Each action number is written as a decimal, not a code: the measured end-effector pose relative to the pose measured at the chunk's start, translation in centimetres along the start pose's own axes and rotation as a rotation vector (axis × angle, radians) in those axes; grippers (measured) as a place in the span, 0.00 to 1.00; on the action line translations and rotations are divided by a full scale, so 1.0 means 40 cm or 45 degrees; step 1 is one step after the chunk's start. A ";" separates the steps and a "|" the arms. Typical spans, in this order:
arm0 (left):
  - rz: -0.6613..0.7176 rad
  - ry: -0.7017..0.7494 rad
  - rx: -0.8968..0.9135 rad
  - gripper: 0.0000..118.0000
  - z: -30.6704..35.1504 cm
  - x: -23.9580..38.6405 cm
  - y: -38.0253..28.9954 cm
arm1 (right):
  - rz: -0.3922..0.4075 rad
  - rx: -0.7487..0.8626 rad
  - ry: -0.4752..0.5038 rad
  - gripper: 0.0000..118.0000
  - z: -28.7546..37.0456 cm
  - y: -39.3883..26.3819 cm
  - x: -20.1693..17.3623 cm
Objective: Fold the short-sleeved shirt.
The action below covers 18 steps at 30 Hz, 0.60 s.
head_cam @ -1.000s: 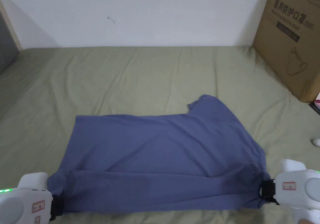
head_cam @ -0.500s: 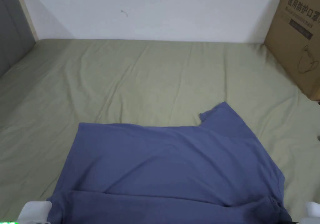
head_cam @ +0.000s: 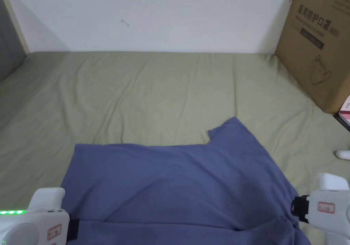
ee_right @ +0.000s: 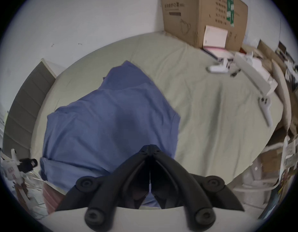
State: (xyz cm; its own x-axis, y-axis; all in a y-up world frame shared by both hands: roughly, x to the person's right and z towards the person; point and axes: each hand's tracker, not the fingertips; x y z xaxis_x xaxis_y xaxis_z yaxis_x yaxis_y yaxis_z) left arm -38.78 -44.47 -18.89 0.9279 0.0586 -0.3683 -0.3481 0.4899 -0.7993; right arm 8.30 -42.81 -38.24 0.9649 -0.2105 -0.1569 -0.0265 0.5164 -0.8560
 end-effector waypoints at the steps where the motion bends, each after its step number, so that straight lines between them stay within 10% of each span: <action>1: -0.006 -0.007 -0.013 0.00 -0.009 0.004 0.002 | 0.016 -0.015 0.025 0.00 -0.012 -0.004 -0.002; 10: 0.041 -0.027 0.033 0.00 -0.031 -0.016 0.104 | 0.083 0.078 0.045 0.00 -0.118 0.244 -0.009; 11: 0.055 -0.034 0.045 0.00 -0.031 -0.023 0.118 | 0.107 0.090 0.046 0.08 -0.146 0.295 -0.014; 13: 0.073 -0.044 0.051 0.00 -0.036 -0.029 0.137 | 0.108 0.064 0.050 0.72 -0.216 0.379 -0.025; 14: 0.086 -0.044 0.051 0.00 -0.043 -0.035 0.143 | 0.127 0.052 0.081 0.88 -0.253 0.415 -0.033; 18: 0.107 -0.013 0.007 0.00 -0.070 -0.043 0.149 | 0.203 -0.074 0.025 0.89 -0.423 0.505 -0.053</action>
State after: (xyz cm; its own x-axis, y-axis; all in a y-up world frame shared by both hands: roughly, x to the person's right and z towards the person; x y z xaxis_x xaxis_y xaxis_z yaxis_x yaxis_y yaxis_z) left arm -42.83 -44.10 -24.36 0.8968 0.1085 -0.4288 -0.4240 0.4875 -0.7633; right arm 1.31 -45.98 -63.54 0.9420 -0.1466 -0.3019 -0.1941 0.4958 -0.8465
